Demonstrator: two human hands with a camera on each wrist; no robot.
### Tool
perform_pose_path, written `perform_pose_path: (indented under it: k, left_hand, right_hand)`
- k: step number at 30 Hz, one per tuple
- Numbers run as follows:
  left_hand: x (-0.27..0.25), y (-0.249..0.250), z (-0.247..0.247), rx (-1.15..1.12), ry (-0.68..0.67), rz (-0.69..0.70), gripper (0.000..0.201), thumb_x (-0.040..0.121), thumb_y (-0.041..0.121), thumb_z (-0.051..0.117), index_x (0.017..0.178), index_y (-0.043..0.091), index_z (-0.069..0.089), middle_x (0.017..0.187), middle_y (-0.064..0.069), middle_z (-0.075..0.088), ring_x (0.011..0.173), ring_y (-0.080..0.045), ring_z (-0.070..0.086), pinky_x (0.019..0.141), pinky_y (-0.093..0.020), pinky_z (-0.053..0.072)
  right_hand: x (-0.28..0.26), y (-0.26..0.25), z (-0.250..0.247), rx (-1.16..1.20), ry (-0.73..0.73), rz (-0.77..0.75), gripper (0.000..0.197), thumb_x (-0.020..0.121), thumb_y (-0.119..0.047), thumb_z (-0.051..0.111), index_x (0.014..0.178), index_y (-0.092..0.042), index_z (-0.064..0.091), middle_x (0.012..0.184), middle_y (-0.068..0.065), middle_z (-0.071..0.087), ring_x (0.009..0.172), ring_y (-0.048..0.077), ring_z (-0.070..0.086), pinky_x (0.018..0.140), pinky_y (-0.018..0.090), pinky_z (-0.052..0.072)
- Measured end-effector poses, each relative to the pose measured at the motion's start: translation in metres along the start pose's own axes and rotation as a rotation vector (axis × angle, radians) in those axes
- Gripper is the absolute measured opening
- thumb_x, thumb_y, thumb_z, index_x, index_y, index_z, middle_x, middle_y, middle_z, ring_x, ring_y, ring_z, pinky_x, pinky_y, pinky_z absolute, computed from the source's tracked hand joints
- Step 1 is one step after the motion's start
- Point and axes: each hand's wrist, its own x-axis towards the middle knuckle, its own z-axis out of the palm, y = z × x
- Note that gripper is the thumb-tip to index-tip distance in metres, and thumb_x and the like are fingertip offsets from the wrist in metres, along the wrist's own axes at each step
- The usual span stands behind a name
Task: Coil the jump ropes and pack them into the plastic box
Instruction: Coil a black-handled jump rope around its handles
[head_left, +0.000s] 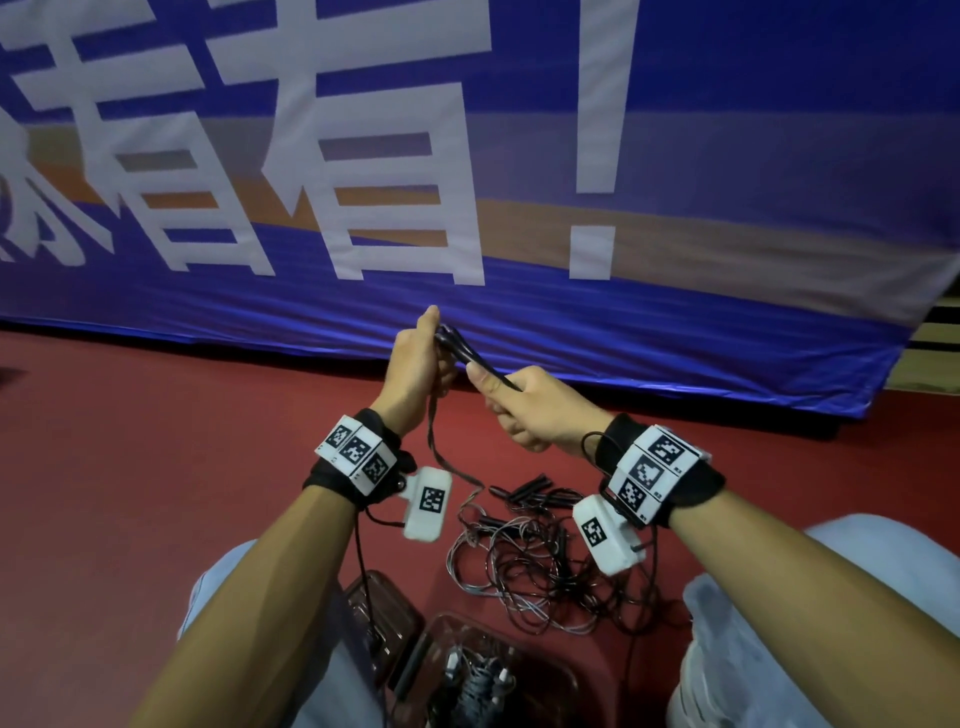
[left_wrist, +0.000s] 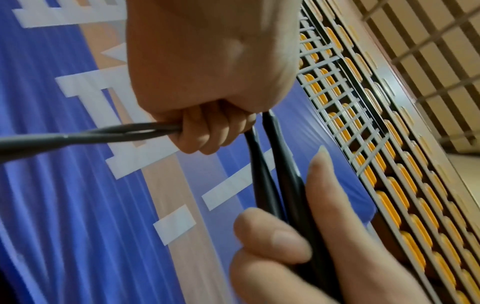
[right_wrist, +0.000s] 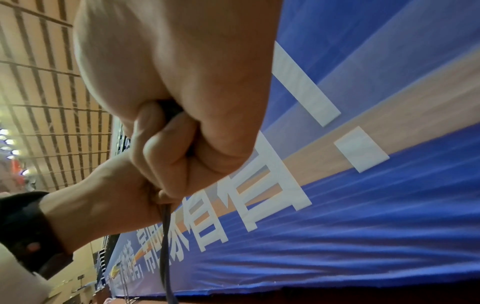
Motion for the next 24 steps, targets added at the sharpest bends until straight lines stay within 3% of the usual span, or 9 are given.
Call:
perform_pose_path:
  k: [4,7,10,12,14,17,18,21,24]
  left_hand:
    - [0.003,-0.006,-0.004,-0.158,-0.083,-0.045,0.053,0.103,0.042,0.047,0.056,0.024,0.032,0.047,0.005,0.018,0.041,-0.012,0.015,0.039,-0.024,0.018]
    - [0.000,-0.005,0.000,-0.218,-0.117,-0.007,0.054,0.105,0.045,0.042,0.057,0.024,0.030,0.049,0.006,0.016,0.042,-0.011,0.013,0.039,-0.024,0.018]
    - [-0.003,-0.002,0.005,-0.129,-0.111,0.047,0.055,0.105,0.051,0.036,0.057,0.025,0.027,0.053,0.005,0.015,0.047,-0.013,0.010,0.043,-0.026,0.013]
    - [-0.005,-0.005,0.012,-0.003,-0.135,0.044,0.056,0.105,0.054,0.033,0.057,0.025,0.027,0.052,0.004,0.017,0.045,-0.013,0.014,0.045,-0.025,0.013]
    - [-0.009,-0.011,0.022,0.143,-0.167,0.052,0.056,0.106,0.051,0.031,0.058,0.022,0.029,0.050,0.002,0.020,0.044,-0.013,0.018,0.047,-0.026,0.014]
    - [-0.011,-0.018,0.031,0.267,-0.166,0.100,0.052,0.106,0.040,0.026,0.058,0.020,0.029,0.050,-0.002,0.023,0.045,-0.016,0.019,0.047,-0.029,0.016]
    - [-0.011,-0.019,0.034,0.280,-0.170,0.088,0.051,0.106,0.035,0.024,0.057,0.019,0.029,0.049,-0.003,0.024,0.045,-0.017,0.019,0.047,-0.028,0.016]
    - [-0.012,-0.022,0.043,0.265,-0.165,0.019,0.055,0.106,0.030,0.021,0.056,0.015,0.038,0.048,-0.007,0.034,0.040,-0.016,0.026,0.045,-0.024,0.022]
    - [-0.014,-0.029,0.053,0.254,-0.149,-0.064,0.070,0.107,0.040,0.020,0.044,0.022,0.046,0.044,-0.002,0.041,0.038,-0.014,0.032,0.043,-0.021,0.027]
  right_hand:
    - [-0.002,-0.004,-0.006,-0.101,-0.082,0.014,0.052,0.097,-0.062,0.054,0.077,-0.014,0.046,0.055,0.001,0.045,0.040,0.014,0.036,0.042,0.021,0.031]
    - [0.000,0.000,-0.008,-0.220,0.008,-0.046,0.047,0.097,-0.058,0.059,0.075,-0.018,0.048,0.059,0.002,0.048,0.046,0.019,0.041,0.046,0.028,0.033]
    - [0.004,0.002,-0.002,-0.205,0.128,-0.134,0.043,0.097,-0.055,0.060,0.075,-0.019,0.051,0.060,0.000,0.047,0.050,0.018,0.041,0.051,0.033,0.033]
    - [0.007,-0.001,0.000,-0.009,0.248,-0.167,0.042,0.100,-0.050,0.058,0.073,-0.020,0.048,0.057,-0.002,0.046,0.044,0.015,0.039,0.047,0.029,0.032]
    - [0.008,-0.006,-0.003,0.130,0.330,-0.210,0.042,0.102,-0.047,0.058,0.070,-0.020,0.049,0.055,-0.001,0.048,0.042,0.012,0.039,0.044,0.027,0.031]
    - [0.009,-0.001,-0.005,0.059,0.427,-0.250,0.039,0.100,-0.052,0.058,0.072,-0.025,0.061,0.057,-0.012,0.051,0.048,0.005,0.043,0.054,0.029,0.037]
    - [0.010,0.002,-0.005,0.053,0.451,-0.240,0.040,0.097,-0.057,0.058,0.078,-0.023,0.063,0.061,-0.010,0.051,0.050,0.006,0.045,0.056,0.031,0.038]
    - [0.015,0.006,0.003,0.233,0.454,-0.198,0.065,0.095,-0.061,0.058,0.095,0.004,0.062,0.058,-0.001,0.051,0.048,0.011,0.046,0.051,0.030,0.038]
    - [0.012,0.001,0.004,0.371,0.424,-0.172,0.059,0.100,-0.052,0.054,0.109,0.004,0.068,0.049,-0.005,0.040,0.041,0.006,0.039,0.042,0.023,0.033]
